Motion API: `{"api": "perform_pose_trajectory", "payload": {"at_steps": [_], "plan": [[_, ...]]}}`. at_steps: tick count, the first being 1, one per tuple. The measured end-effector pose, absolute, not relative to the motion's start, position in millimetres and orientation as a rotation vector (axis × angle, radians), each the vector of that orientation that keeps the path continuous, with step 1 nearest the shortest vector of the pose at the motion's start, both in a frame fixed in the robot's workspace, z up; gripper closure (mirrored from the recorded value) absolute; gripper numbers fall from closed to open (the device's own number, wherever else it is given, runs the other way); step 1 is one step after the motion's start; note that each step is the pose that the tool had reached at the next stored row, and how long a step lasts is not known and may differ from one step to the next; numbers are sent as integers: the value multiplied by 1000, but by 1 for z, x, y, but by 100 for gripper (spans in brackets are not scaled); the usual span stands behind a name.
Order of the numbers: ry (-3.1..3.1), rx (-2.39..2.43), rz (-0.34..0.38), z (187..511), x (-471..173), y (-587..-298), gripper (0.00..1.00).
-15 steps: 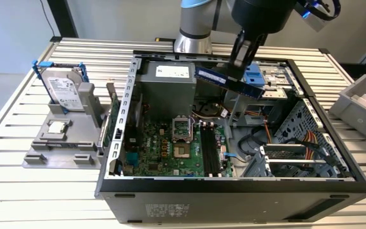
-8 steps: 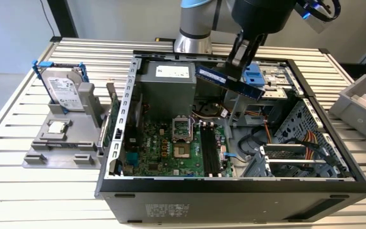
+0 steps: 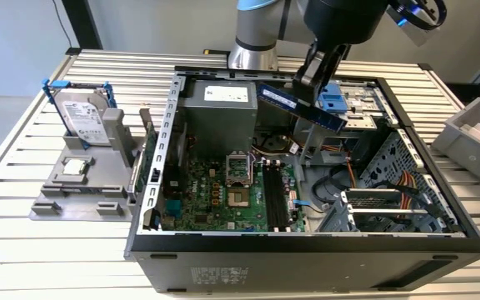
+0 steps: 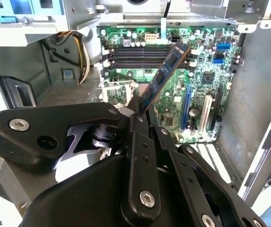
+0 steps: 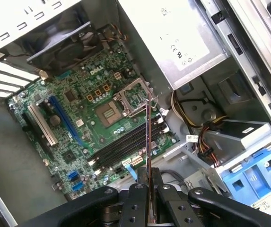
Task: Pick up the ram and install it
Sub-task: 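Insert the ram into the slot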
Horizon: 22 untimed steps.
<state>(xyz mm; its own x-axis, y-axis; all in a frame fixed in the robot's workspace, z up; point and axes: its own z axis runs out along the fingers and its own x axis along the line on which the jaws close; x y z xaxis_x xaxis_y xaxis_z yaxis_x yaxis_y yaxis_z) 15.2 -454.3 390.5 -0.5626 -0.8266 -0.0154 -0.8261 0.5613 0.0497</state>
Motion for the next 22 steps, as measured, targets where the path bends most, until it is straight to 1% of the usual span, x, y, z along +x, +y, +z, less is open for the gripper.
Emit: {"api": "perform_pose_trajectory", "payload": {"at_steps": [22], "plan": [[-2898, 1199, -81, 390, 15, -454, 100]]}}
